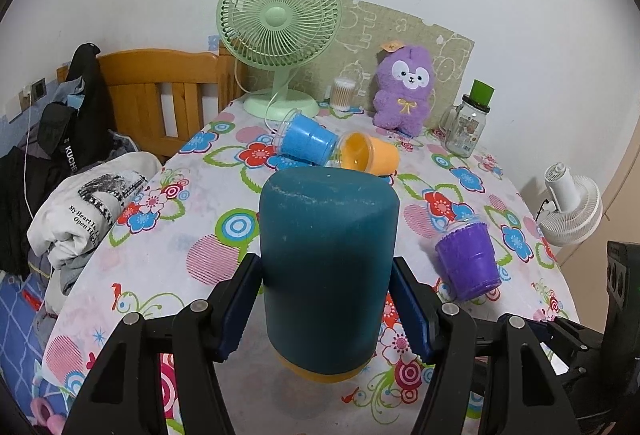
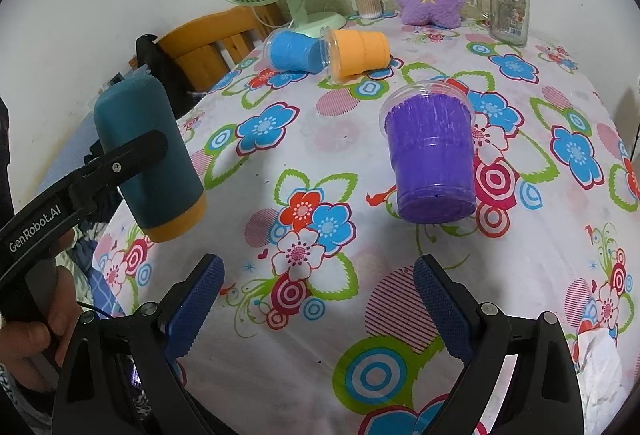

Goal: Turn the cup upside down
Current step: 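Lower the teal cup rim-first onto the tablecloth with the left tool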

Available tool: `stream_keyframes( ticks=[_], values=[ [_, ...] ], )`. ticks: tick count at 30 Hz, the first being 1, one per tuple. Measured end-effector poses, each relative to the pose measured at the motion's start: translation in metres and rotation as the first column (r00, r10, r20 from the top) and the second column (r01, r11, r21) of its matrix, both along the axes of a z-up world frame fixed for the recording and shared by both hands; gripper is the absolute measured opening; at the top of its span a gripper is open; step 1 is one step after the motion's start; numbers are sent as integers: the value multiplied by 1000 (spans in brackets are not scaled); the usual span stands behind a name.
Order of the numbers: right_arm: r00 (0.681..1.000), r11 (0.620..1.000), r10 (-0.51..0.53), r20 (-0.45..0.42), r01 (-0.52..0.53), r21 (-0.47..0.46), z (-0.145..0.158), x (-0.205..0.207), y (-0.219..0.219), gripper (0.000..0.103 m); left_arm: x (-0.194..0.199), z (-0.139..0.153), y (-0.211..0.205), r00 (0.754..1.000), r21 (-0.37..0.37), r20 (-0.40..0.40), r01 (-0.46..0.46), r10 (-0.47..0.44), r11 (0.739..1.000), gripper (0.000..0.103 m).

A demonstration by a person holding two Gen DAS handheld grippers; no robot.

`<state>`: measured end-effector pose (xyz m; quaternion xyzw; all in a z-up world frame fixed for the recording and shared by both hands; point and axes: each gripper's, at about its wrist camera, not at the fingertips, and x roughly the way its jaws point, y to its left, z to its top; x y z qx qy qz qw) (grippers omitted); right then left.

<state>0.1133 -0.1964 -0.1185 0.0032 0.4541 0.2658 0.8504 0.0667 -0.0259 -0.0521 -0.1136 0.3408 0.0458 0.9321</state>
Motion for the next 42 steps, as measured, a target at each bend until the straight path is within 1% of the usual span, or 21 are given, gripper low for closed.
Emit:
stream_keyframes(
  ticks=[9,10,12,13,14,33,36,40,42],
  values=[
    [1000,1000,5,4,-5,-4,1,-4,1,97,-4,-5,1,1000,-4,-4,-3,3,1000,67],
    [1000,1000,5,3,-5,-5,1,-4,1,97,-5,-5,1,1000,-10,-6,4,-4,1000,70],
    [1000,1000,5,4,-5,-5,2,-5,1,97,-7,-5,0,1000,-11,-12,8,-8,1000,71],
    [1000,1000,5,5,-5,-4,2,-5,1,97,-8,-4,0,1000,-14,-11,13,-13,1000,75],
    [1000,1000,6,5,-6,-4,2,-5,1,97,-9,-4,0,1000,-16,-10,12,-13,1000,76],
    [1000,1000,7,17,-7,-11,9,-13,5,97,-19,4,-2,1000,-28,1,11,-11,1000,78],
    [1000,1000,7,20,-7,-12,10,-14,5,97,-19,3,-1,1000,-26,-1,11,-11,1000,81],
    [1000,1000,9,24,-8,-13,12,-16,6,97,-24,7,-2,1000,-31,5,4,-4,1000,90],
    [1000,1000,11,24,-10,-15,13,-16,7,97,-26,8,0,1000,-31,8,-1,1,1000,92]
  ],
)
